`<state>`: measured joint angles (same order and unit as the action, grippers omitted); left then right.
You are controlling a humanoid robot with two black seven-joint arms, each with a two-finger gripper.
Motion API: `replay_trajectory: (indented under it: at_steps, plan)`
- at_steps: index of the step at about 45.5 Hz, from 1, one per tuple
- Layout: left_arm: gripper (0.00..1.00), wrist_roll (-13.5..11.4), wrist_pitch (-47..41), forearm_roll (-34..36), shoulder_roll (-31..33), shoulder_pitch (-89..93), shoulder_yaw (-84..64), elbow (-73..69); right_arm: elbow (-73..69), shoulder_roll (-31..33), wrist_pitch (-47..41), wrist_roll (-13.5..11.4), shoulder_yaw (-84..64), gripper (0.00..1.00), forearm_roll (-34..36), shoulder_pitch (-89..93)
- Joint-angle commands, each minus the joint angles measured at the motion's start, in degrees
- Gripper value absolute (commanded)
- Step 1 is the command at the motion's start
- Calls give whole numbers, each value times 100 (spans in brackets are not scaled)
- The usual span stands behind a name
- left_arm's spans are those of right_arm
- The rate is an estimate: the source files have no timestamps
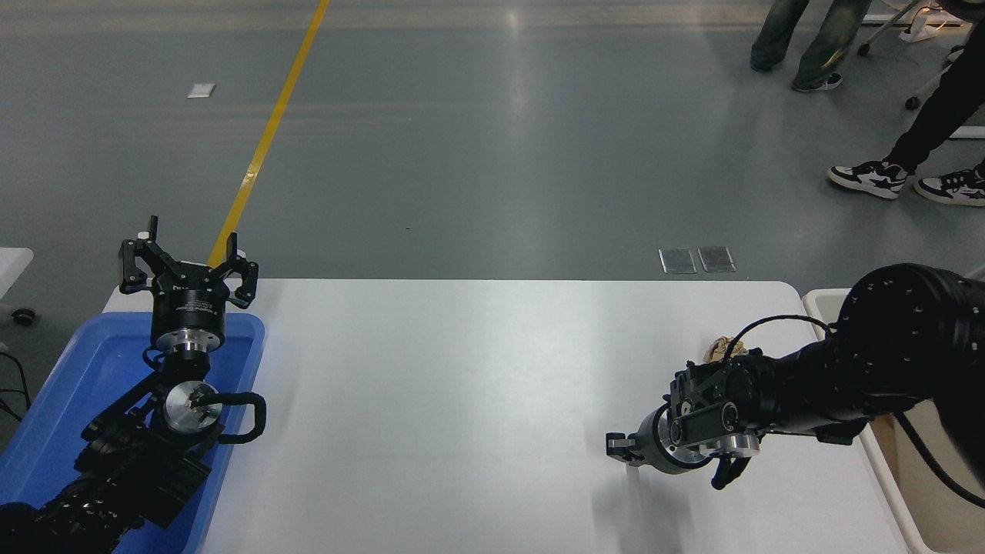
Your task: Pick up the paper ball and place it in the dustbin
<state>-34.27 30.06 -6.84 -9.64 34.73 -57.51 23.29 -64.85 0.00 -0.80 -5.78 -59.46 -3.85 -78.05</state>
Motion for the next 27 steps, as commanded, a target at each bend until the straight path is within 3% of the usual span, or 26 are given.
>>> replay_trajectory:
  at_steps: [1, 13, 20, 27]
  plan:
    - [99, -1, 0, -1, -3, 7, 3, 0, -19, 0, 18, -2, -48, 0, 34, -290]
    - [99, -1, 0, -1, -3, -1, 3, 0, -642, 87, -78, -2, -162, 0, 95, -1168]
    - [99, -1, 0, -10, -3, -1, 3, 0, -1635, 773, -368, -2, -180, 0, 87, -2336]
    - [99, -1, 0, -10, -3, -1, 3, 0, -2181, 1239, -1088, -2, -189, 8, 69, -3646]
